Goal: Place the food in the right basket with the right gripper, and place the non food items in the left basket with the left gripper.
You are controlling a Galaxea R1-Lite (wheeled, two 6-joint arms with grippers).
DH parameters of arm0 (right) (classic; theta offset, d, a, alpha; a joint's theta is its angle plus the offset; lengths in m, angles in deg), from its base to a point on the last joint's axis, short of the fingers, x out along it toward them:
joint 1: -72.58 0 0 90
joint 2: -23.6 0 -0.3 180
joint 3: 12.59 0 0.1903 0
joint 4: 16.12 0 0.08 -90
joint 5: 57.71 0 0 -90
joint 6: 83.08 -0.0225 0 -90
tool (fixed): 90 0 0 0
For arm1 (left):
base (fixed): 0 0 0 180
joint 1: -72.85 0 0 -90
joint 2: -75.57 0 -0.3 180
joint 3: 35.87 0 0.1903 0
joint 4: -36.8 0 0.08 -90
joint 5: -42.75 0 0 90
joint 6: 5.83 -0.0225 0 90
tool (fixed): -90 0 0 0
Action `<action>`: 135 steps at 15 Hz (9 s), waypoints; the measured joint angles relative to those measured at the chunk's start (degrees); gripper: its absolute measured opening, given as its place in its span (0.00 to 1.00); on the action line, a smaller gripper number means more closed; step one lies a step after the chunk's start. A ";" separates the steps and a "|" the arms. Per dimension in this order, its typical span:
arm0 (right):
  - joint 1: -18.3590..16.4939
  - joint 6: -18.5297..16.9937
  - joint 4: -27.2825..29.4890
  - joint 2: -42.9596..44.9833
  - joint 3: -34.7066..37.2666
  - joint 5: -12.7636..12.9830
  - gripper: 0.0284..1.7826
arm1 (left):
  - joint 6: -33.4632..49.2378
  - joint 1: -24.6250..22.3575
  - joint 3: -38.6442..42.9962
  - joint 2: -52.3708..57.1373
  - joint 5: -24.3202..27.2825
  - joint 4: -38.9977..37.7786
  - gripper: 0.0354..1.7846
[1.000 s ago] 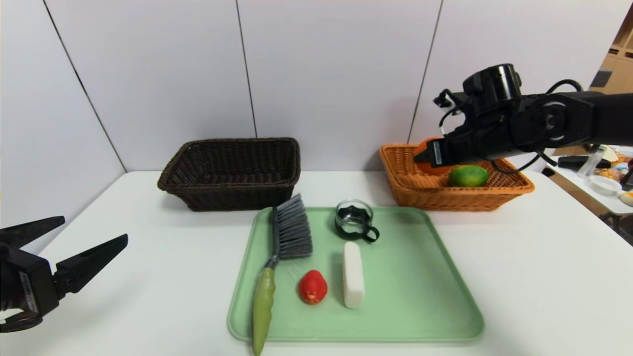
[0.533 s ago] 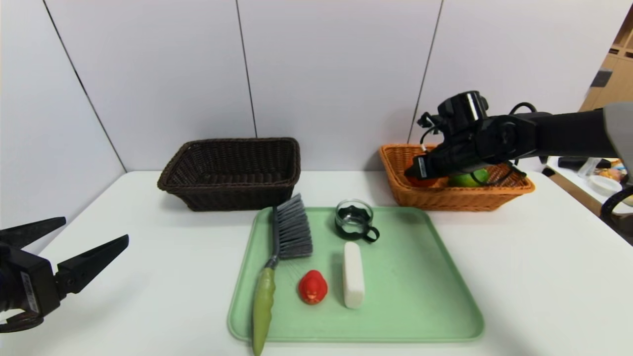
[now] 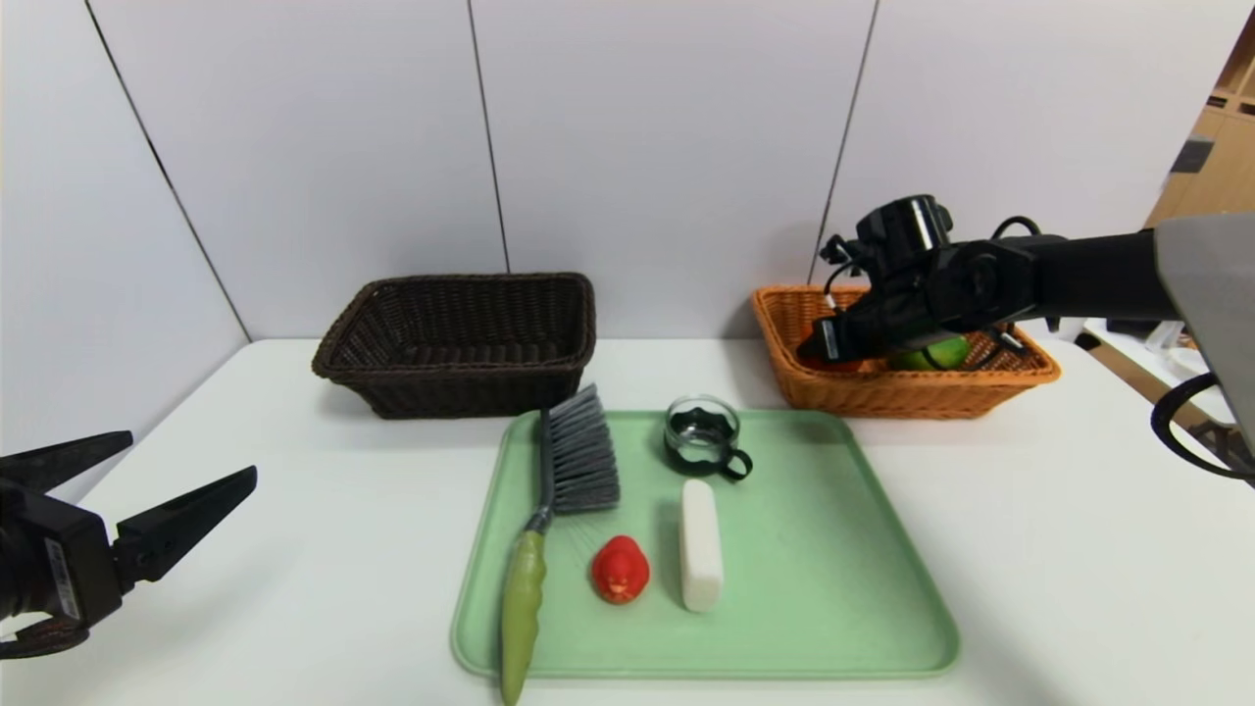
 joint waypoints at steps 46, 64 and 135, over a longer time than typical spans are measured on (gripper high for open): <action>36.02 -31.91 22.91 13.10 11.36 8.75 0.95 | 0.72 0.02 1.99 1.29 0.02 -0.20 0.94; 36.34 -31.68 18.62 9.08 13.13 10.61 0.27 | 0.90 0.02 2.89 1.84 0.00 -0.17 0.94; 20.30 8.35 -84.03 19.69 53.20 -0.61 0.94 | 6.81 0.02 8.24 0.21 0.24 -13.79 0.94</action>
